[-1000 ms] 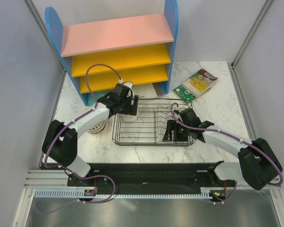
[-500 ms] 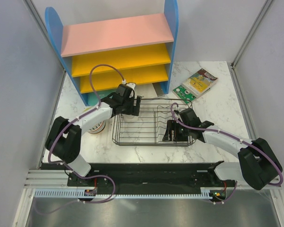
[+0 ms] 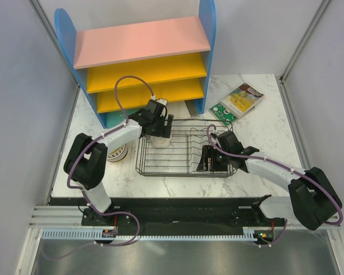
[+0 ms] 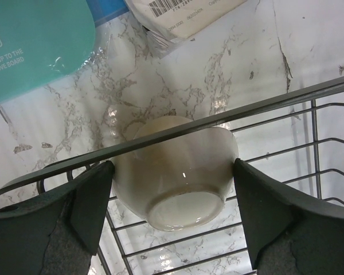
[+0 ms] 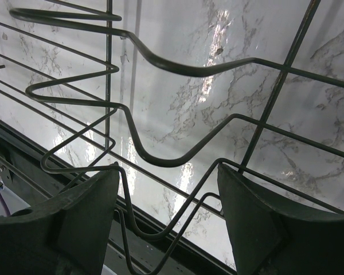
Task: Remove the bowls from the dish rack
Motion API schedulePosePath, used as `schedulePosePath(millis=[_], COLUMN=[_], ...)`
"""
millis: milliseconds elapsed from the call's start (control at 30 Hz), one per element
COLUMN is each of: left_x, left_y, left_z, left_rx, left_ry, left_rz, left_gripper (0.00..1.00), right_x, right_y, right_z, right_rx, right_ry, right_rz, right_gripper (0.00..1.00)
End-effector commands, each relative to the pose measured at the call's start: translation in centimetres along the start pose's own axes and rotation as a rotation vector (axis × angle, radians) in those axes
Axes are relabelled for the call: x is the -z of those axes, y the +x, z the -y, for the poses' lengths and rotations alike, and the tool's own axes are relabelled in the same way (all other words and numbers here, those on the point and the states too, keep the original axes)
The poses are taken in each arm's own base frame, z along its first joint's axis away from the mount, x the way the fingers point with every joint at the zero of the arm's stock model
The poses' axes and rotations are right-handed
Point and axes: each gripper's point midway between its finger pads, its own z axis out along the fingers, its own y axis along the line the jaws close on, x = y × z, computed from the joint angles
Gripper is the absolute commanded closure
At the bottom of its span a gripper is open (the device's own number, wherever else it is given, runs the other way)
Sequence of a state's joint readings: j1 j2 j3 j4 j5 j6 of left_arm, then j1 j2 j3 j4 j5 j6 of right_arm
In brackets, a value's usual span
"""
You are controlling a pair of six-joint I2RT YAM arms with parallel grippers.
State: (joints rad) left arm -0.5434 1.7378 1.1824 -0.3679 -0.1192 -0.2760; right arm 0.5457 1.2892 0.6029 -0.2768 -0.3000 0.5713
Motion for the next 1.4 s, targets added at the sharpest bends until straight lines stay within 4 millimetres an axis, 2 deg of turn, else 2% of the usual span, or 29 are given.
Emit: schedulePosePath(millis=[0, 233, 367, 467, 567, 633, 733, 833, 900, 933, 1000, 1067, 1133, 1167, 1200, 1367], left_x=[-2.0, -1.5, -2.0, -2.1, -1.5, -0.9, -0.3, -0.3, 0.2, 0.3, 0.6, 0.4, 0.1, 0.3, 0.3, 1.1], left_y=[5.5, 7.0, 9.9, 11.0, 10.3, 9.7, 8.7, 9.1, 8.8, 10.1, 10.2, 11.5, 11.7, 12.5, 11.9, 12.1], left_z=[-0.8, -0.5, 0.2, 1.8, 3.5, 5.4, 6.2, 6.1, 7.1, 6.9, 7.5, 6.7, 4.8, 4.0, 2.5, 1.6], left_rx=[0.023, 0.010, -0.034, -0.051, -0.052, -0.067, -0.073, -0.076, -0.076, -0.079, -0.077, -0.061, -0.029, -0.024, -0.010, -0.026], left_ry=[-0.010, 0.021, 0.040, 0.054, 0.088, 0.162, 0.185, 0.185, 0.250, 0.266, 0.319, 0.284, 0.170, 0.128, 0.031, -0.004], left_rz=[-0.183, -0.243, -0.313, -0.330, -0.277, -0.237, -0.205, -0.218, -0.188, -0.204, -0.174, -0.202, -0.198, -0.230, -0.213, -0.227], left_gripper=[0.12, 0.12, 0.10, 0.12, 0.13, 0.13, 0.13, 0.13, 0.14, 0.13, 0.13, 0.14, 0.16, 0.16, 0.16, 0.14], right_x=[0.2, 0.1, 0.1, 0.0, 0.0, 0.0, 0.0, 0.0, 0.1, 0.1, 0.0, 0.0, -0.1, 0.0, 0.0, -0.2], right_y=[0.8, 0.5, 0.4, 0.4, 0.4, 0.3, 0.3, 0.3, 0.3, 0.3, 0.5, 0.7, 0.9, 0.8, 0.8, 0.8], right_z=[0.4, 0.2, 0.2, 0.2, 0.2, 0.3, 0.3, 0.3, 0.3, 0.4, 0.6, 0.6, 0.8, 0.8, 0.8, 1.0], right_rx=[0.012, 0.017, 0.019, 0.020, 0.021, 0.022, 0.021, 0.021, 0.022, 0.022, 0.022, 0.022, 0.015, 0.016, 0.015, 0.012], right_ry=[0.017, 0.013, 0.014, 0.012, 0.014, 0.017, 0.019, 0.021, 0.018, 0.020, 0.025, 0.025, 0.029, 0.028, 0.032, 0.039], right_rz=[-0.033, -0.029, -0.028, -0.035, -0.032, -0.030, -0.029, -0.028, -0.024, -0.023, -0.025, -0.027, -0.033, -0.030, -0.028, -0.027], right_gripper=[0.23, 0.23, 0.23, 0.23, 0.23, 0.23, 0.23, 0.23, 0.23, 0.23, 0.23, 0.23, 0.23, 0.23, 0.23, 0.23])
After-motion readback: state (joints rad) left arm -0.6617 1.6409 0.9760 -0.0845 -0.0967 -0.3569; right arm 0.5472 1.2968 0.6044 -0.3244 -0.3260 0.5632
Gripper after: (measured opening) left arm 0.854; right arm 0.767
